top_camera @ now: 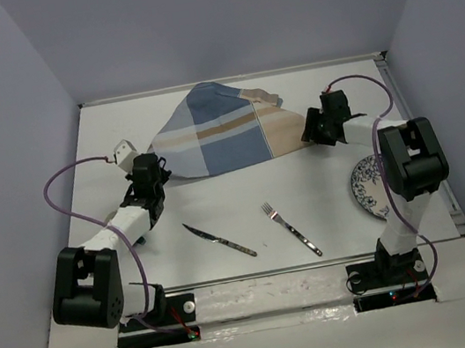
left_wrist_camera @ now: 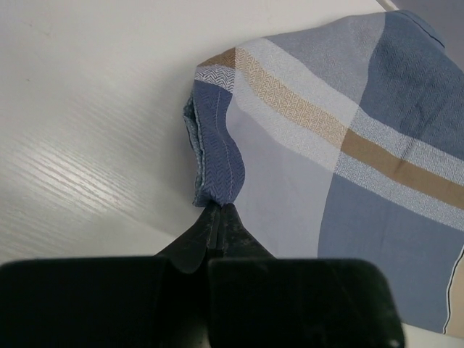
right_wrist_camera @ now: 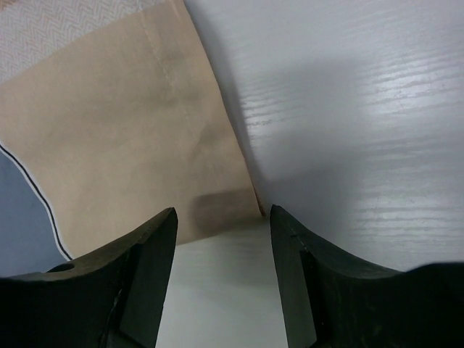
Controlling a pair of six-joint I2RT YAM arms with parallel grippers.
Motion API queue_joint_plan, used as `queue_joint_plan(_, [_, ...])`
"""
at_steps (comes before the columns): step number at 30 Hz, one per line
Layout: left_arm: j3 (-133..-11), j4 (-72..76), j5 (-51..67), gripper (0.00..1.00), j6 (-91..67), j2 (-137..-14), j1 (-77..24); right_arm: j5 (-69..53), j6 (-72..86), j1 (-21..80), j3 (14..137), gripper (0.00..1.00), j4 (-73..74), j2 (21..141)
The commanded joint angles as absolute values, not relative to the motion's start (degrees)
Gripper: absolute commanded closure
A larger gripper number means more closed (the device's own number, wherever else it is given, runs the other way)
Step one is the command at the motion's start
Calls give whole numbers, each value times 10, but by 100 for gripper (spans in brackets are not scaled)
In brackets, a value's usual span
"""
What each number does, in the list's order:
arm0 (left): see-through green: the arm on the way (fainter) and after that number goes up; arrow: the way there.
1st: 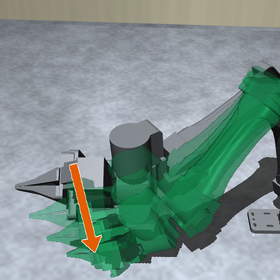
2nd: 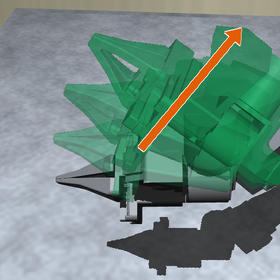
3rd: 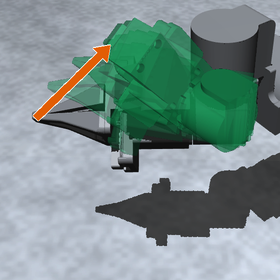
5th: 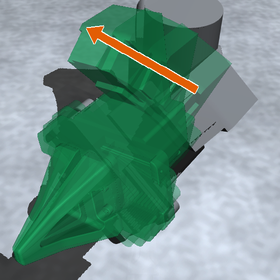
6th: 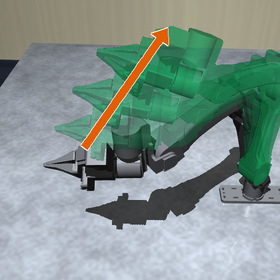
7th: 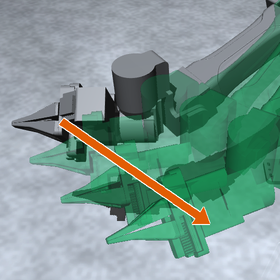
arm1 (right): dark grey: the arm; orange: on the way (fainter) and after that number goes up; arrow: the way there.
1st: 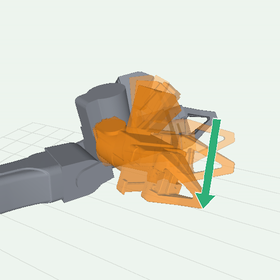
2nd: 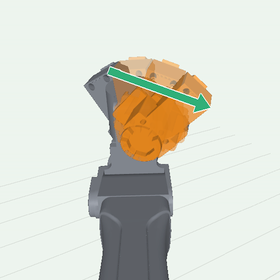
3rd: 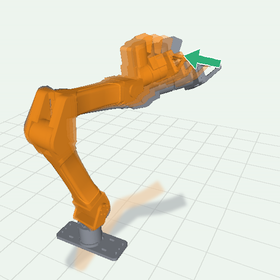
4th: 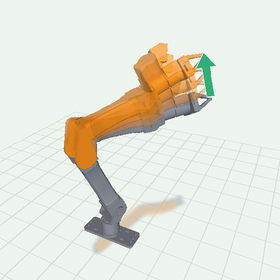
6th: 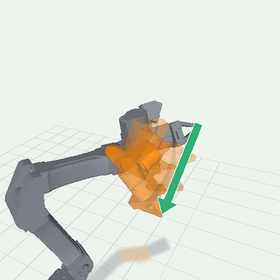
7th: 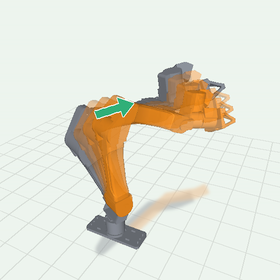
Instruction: Set the dinner table for one person
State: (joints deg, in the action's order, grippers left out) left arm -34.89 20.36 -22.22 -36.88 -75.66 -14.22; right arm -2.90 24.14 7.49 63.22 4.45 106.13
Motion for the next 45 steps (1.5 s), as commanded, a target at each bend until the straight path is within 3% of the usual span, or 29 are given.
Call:
queue_joint_plan(1, [-334,243,-209,100,-367,-735,-141,-11,231,76,667,42,61,1088])
queue_joint_plan(8, [-333,259,-206,100,-374,-717,-140,15,225,88,678,61,77,1099])
queue_joint_plan(14, [-337,278,-196,100,-388,-712,-141,5,225,88,691,93,89,1097])
queue_joint_plan(16, [-340,279,-193,100,-388,-708,-141,-18,234,88,683,100,71,1075])
queue_joint_plan(26, [-440,250,-152,100,-374,-580,-141,10,207,88,692,100,68,818])
queue_joint_plan(33, [-553,228,-127,100,-355,-503,-141,55,171,88,780,100,136,673])
queue_joint_plan(40, [-609,217,-91,100,-355,-536,-141,69,156,88,829,100,152,676])
queue_joint_plan(45, [-634,214,-91,100,-345,-587,-139,55,150,75,868,100,149,746])
